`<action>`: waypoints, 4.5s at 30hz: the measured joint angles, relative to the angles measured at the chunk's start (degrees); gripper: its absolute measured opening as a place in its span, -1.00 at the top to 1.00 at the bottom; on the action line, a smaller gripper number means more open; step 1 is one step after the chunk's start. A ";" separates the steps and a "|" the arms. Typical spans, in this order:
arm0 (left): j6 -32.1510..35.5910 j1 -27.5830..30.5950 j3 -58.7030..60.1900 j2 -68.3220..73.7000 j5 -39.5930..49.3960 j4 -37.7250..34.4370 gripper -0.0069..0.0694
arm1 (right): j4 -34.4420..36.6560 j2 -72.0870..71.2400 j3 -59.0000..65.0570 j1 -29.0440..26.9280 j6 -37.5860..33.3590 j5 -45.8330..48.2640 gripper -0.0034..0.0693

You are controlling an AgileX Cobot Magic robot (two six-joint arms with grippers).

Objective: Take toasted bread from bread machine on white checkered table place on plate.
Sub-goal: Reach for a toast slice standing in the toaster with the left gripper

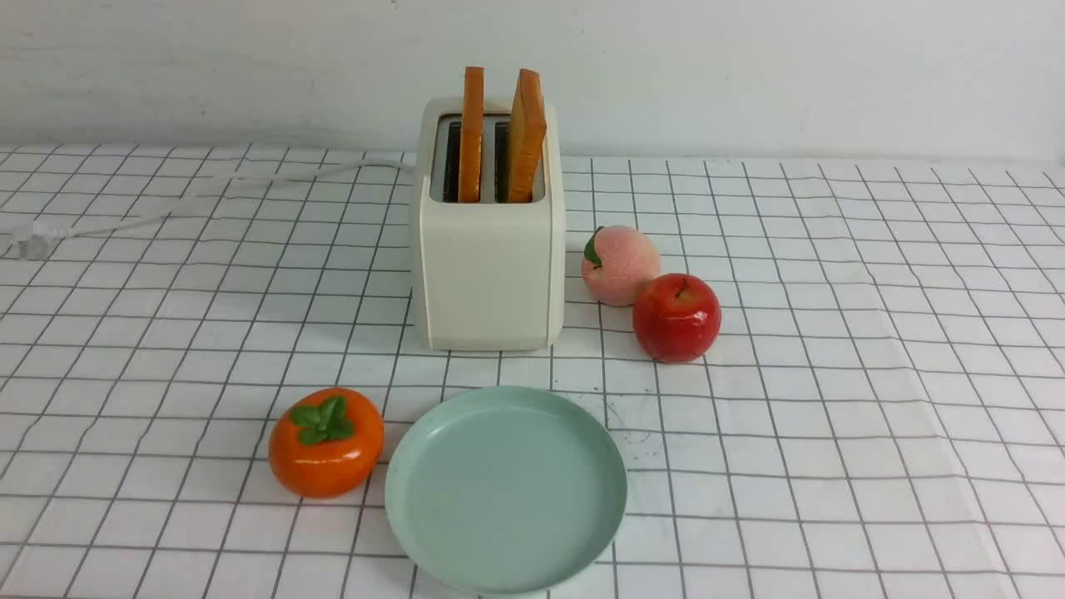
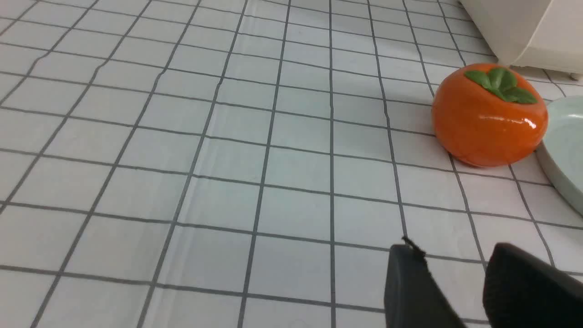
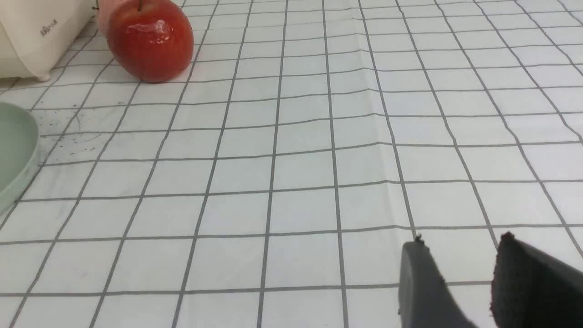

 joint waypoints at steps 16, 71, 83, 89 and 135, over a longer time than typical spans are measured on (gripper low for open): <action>0.00 0.00 0.00 0.00 0.00 0.00 0.19 | 0.00 0.00 0.00 0.00 0.00 0.00 0.25; 3.91 -3.74 -63.49 67.24 30.02 -22.98 0.85 | 0.00 0.00 0.00 0.00 0.00 0.00 0.25; -15.73 -26.72 -116.89 105.37 41.85 11.71 0.85 | 0.00 0.00 0.00 0.00 0.00 0.00 0.25; -16.10 -28.16 -140.68 119.13 49.23 15.80 0.58 | 0.00 0.00 0.00 0.00 0.00 0.00 0.25; -21.86 -28.16 -145.49 131.52 41.41 25.90 0.55 | 0.00 0.00 0.00 0.00 0.00 0.00 0.25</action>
